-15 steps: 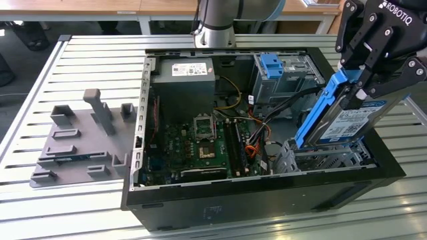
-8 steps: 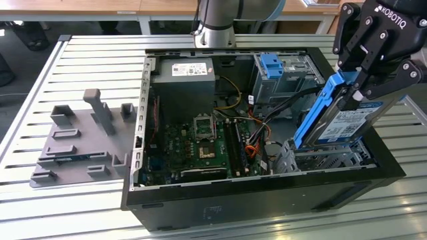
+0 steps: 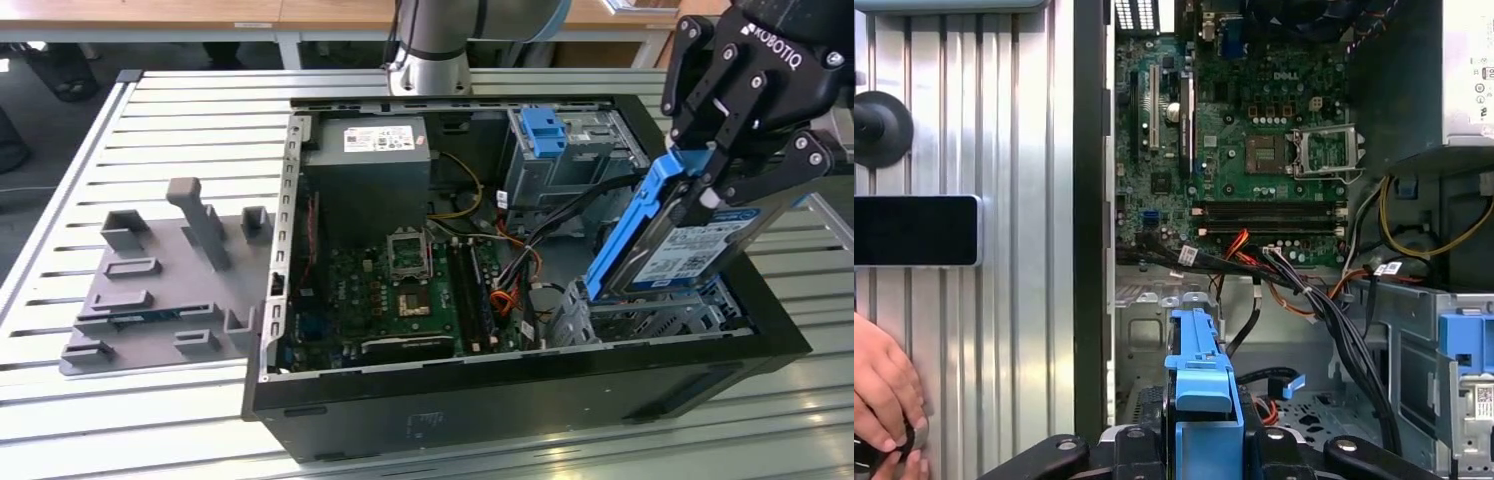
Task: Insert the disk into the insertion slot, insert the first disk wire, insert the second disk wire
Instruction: 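Insert the disk into the insertion slot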
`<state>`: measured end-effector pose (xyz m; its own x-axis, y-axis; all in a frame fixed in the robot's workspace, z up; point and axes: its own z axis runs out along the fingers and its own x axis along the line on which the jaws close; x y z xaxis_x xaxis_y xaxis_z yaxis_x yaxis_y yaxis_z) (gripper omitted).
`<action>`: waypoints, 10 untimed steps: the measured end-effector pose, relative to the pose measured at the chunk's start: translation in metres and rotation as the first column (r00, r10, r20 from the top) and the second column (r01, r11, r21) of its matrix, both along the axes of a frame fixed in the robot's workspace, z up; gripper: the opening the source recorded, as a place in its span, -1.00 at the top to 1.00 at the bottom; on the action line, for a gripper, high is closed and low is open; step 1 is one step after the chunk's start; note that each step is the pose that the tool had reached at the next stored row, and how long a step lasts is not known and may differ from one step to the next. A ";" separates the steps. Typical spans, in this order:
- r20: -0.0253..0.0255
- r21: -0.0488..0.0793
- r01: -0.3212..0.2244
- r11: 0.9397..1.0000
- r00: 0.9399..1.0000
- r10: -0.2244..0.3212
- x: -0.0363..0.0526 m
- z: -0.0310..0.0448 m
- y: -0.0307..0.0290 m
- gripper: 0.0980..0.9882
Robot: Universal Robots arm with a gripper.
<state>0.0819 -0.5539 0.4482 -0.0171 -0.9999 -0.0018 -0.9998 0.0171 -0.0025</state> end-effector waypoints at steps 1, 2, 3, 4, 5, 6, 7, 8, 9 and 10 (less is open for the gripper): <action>0.000 0.000 0.000 1.000 1.000 0.000 0.0000 -0.0004 0.0001 0.40; 0.000 0.000 0.000 1.000 1.000 0.000 0.0000 -0.0008 0.0003 0.40; 0.000 0.000 0.000 1.000 1.000 0.000 0.0000 -0.0012 0.0007 0.40; 0.000 0.000 0.000 1.000 1.000 0.000 0.0000 -0.0016 0.0011 0.40; 0.000 0.000 0.000 1.000 1.000 0.000 0.0000 -0.0022 0.0016 0.40; 0.000 0.000 0.000 1.000 1.000 0.000 0.0000 -0.0026 0.0022 0.40; -0.001 0.000 0.000 1.000 1.000 0.000 0.0000 -0.0031 0.0025 0.40; -0.001 0.000 0.000 1.000 1.000 0.000 0.0000 -0.0038 0.0028 0.40; -0.001 0.000 0.000 1.000 1.000 0.000 0.0000 -0.0042 0.0031 0.40; -0.001 0.000 0.000 1.000 1.000 0.000 0.0000 -0.0048 0.0033 0.40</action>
